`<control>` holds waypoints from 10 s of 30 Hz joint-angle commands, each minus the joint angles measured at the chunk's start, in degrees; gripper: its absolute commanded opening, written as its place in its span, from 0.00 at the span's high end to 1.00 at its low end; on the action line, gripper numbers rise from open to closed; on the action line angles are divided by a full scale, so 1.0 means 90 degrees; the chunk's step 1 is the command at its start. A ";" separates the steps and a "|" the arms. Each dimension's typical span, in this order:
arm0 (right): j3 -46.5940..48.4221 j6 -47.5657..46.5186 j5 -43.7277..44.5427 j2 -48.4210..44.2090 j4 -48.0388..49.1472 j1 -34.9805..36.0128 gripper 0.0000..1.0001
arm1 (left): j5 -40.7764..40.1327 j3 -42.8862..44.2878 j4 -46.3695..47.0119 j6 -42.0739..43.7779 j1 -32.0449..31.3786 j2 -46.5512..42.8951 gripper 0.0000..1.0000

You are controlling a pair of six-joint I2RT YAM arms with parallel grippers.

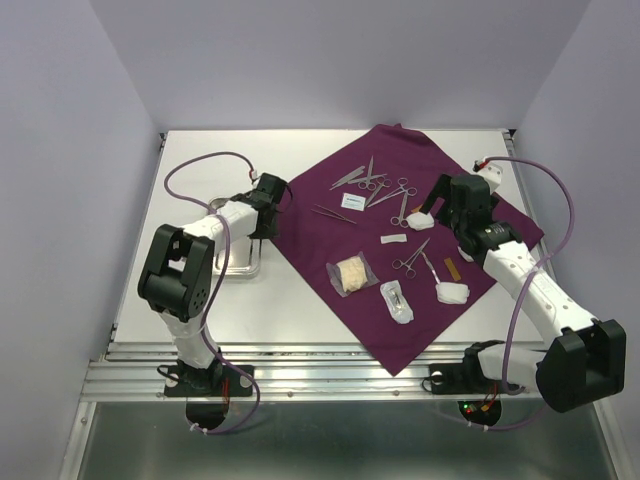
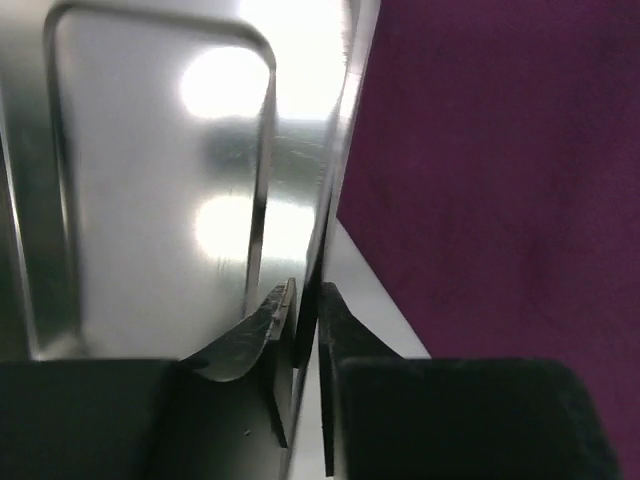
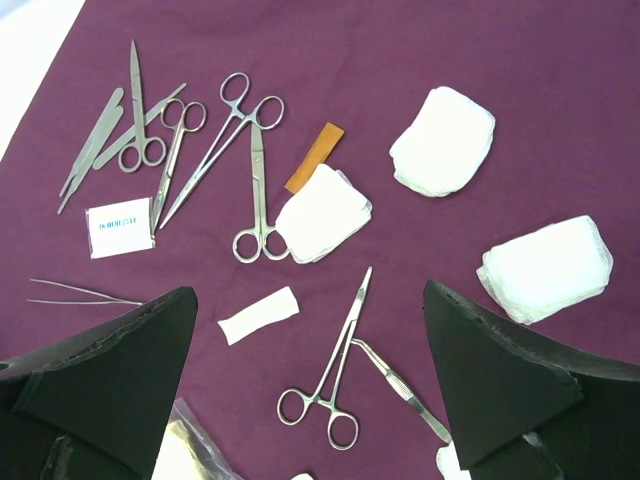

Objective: Prepare the surgical pack
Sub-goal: Pick up the container from the center of the board, then place the container in the surgical kit, then pick up the medical item from the surgical kit, then place the medical item in the container, then pick up the medical item from the surgical kit.

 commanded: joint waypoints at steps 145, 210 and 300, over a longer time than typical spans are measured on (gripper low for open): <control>-0.0822 -0.0188 -0.0288 -0.1602 -0.0502 0.0005 0.00 | -0.1435 0.6512 -0.3023 -0.4829 -0.2127 0.4382 0.64; -0.0676 -0.0071 -0.0629 -0.1338 -0.0307 0.0005 0.00 | 0.0050 0.1658 -0.0045 -0.0444 -0.0876 0.0896 0.64; -0.0715 0.0124 -0.0551 -0.1534 -0.0649 0.0005 0.00 | 0.4815 0.6913 -0.0397 -0.0170 -0.0730 0.4724 0.92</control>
